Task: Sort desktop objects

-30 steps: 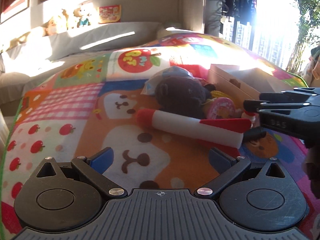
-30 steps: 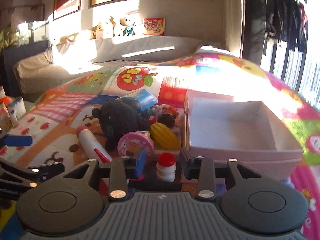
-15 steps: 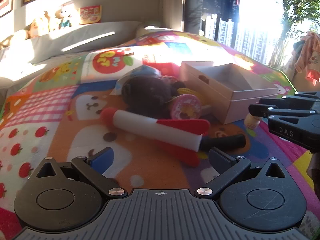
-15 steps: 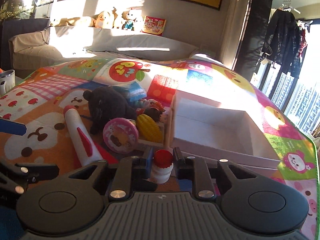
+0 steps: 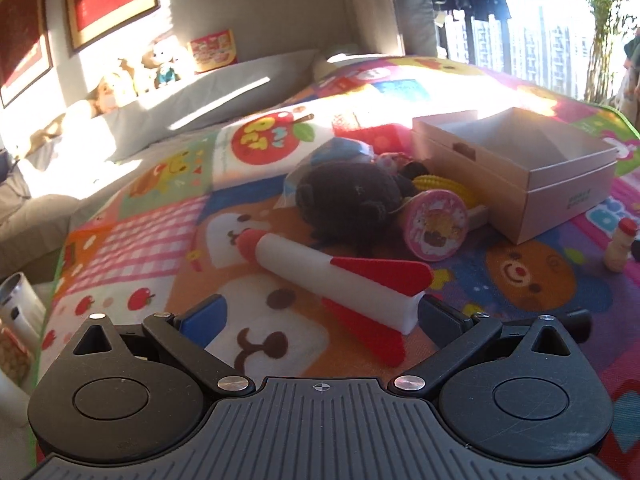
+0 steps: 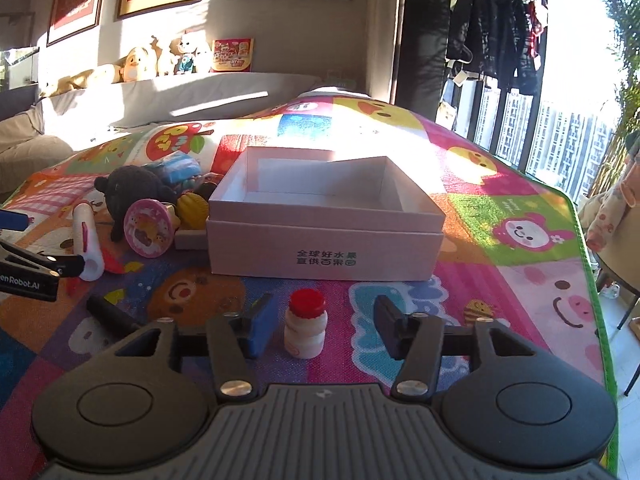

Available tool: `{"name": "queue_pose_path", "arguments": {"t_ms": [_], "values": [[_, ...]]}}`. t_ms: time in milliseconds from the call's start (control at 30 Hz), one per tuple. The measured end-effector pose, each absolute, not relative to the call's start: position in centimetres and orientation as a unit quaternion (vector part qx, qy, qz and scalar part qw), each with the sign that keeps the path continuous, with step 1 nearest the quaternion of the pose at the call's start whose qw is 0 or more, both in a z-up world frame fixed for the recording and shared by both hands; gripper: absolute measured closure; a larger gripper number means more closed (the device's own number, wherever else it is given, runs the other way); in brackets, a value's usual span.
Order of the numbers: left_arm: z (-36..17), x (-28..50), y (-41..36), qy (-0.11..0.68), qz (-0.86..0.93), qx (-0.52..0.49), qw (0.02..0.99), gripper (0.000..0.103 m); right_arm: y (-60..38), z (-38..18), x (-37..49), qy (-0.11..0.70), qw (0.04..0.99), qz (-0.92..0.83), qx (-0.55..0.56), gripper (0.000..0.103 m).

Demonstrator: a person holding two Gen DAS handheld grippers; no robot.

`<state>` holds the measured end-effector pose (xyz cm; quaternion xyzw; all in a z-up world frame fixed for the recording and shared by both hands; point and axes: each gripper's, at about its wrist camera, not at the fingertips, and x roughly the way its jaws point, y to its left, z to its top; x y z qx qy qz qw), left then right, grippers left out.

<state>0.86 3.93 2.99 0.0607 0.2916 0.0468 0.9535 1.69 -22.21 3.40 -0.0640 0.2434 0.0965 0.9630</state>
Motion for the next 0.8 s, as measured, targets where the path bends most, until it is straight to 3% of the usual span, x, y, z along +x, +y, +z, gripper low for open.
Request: {"name": "queue_pose_path", "arguments": {"t_ms": [267, 567, 600, 667, 800], "values": [[2.6, -1.1, -1.6, 0.312, -0.117, 0.043, 0.942, 0.0, -24.8, 3.6, -0.5, 0.224, 0.969, 0.103, -0.029, 0.005], [1.0, 1.6, -4.2, 0.324, -0.103, 0.051, 0.939, 0.001, -26.1, 3.5, -0.8, 0.217, 0.971, 0.099, 0.011, 0.0], [1.0, 1.7, -4.3, 0.325, -0.101, 0.052, 0.939, 0.002, -26.1, 3.5, -0.8, 0.217, 0.971, 0.102, 0.013, 0.0], [1.0, 1.8, -4.4, 0.33, -0.101, 0.052, 0.937, 0.022, -26.1, 3.4, -0.7, 0.219, 0.97, 0.106, 0.014, 0.0], [1.0, 1.6, -4.3, 0.334, -0.101, 0.05, 0.936, 0.023, -25.9, 3.3, -0.3, 0.227, 0.968, 0.106, 0.008, 0.0]]}}
